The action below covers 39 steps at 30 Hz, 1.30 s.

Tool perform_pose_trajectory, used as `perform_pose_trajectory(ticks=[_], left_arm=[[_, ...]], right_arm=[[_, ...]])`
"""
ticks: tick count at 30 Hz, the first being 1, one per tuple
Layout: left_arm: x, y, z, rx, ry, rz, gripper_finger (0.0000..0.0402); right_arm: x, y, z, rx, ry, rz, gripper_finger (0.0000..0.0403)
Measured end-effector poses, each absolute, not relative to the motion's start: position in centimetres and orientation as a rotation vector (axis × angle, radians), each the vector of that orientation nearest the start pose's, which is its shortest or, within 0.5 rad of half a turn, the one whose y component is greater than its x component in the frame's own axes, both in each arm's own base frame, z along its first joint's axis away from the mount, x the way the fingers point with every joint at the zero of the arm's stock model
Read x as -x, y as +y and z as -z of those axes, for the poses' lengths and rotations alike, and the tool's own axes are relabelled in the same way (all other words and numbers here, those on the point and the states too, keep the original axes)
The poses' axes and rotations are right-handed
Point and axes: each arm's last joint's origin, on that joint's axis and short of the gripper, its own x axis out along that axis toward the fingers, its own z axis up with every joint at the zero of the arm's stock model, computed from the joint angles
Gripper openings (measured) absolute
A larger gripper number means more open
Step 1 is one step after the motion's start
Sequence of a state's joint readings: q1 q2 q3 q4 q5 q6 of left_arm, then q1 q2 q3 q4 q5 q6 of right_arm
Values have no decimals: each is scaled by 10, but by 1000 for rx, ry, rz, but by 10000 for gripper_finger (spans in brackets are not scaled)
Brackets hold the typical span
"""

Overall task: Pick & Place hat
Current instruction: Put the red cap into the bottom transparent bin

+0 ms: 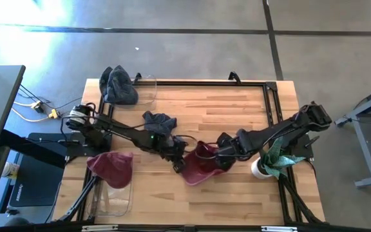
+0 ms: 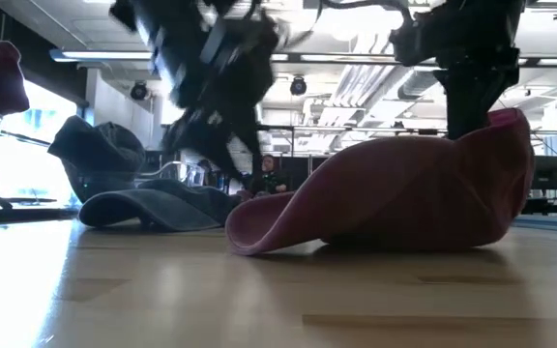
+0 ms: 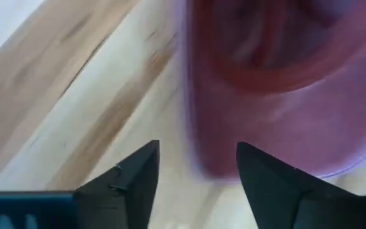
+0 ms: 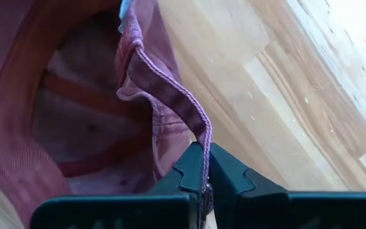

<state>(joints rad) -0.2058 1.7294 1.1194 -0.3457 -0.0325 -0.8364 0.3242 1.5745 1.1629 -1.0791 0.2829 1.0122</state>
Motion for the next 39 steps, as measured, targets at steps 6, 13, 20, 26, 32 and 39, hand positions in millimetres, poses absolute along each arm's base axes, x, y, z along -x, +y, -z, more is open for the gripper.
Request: perform_pose_trajectory(ticks=[6,13,20,26,32,39], left_arm=[[-350,-73,-157,693,902,-206,220],[-364,-76,-139,680,866,-155,212],[-360,-80,-146,772,920,-88,167],[-340,-98,-182,782,906,-69,148],[-332,-105,-188,655,811,-245,158],[-347,-69,-162,692,886,-289,247]], right_arm=[[-263,93,-230,-343,1221,633,10],[-264,103,-231,-322,1192,571,7],[-263,106,-231,-296,1193,547,9],[-263,107,-231,-238,1181,528,8],[-269,109,-232,-191,1141,461,4],[-276,112,-234,-200,1083,406,8]])
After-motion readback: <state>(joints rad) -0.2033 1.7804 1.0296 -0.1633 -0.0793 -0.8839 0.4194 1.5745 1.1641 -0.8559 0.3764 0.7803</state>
